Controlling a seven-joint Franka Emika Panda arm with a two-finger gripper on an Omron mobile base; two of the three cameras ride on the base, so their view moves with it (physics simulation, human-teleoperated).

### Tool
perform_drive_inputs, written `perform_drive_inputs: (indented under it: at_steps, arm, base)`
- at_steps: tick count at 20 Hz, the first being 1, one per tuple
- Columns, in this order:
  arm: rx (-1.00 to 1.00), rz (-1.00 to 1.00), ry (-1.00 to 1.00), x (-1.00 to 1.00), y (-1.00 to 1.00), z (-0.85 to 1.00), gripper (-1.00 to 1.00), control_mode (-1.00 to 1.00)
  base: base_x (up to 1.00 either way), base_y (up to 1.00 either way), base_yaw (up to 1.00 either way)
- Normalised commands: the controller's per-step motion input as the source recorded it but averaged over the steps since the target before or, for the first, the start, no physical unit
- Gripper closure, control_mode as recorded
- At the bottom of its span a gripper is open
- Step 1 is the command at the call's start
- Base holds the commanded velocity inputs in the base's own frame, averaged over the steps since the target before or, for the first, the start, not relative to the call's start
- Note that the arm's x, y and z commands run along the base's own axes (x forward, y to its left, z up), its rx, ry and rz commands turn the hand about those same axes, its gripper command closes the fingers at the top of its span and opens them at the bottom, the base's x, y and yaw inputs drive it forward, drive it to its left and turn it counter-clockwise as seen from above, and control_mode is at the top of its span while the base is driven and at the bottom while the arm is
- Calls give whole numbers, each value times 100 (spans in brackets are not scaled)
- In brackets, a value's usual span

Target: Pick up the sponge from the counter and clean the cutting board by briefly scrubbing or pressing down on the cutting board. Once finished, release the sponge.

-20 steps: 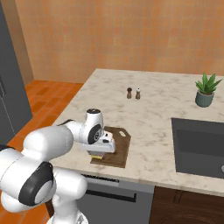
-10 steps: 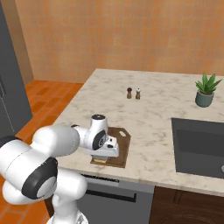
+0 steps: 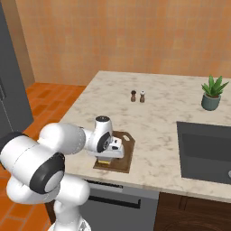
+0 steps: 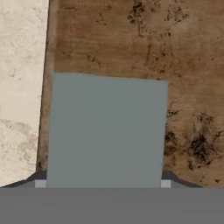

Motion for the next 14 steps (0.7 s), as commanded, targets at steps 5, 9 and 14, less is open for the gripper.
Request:
perform_drive_inputs:
  at_steps: [5,9,14]
  arm:
    - [0,-2,-10,41,11,0,100,-100]
    - [0,-4,0,59,1,0,100,-100]
    - [0,-5,-1,75,0,0,100,-100]
  base:
    - [0,0,0]
    - [0,0,0]
    - [0,0,0]
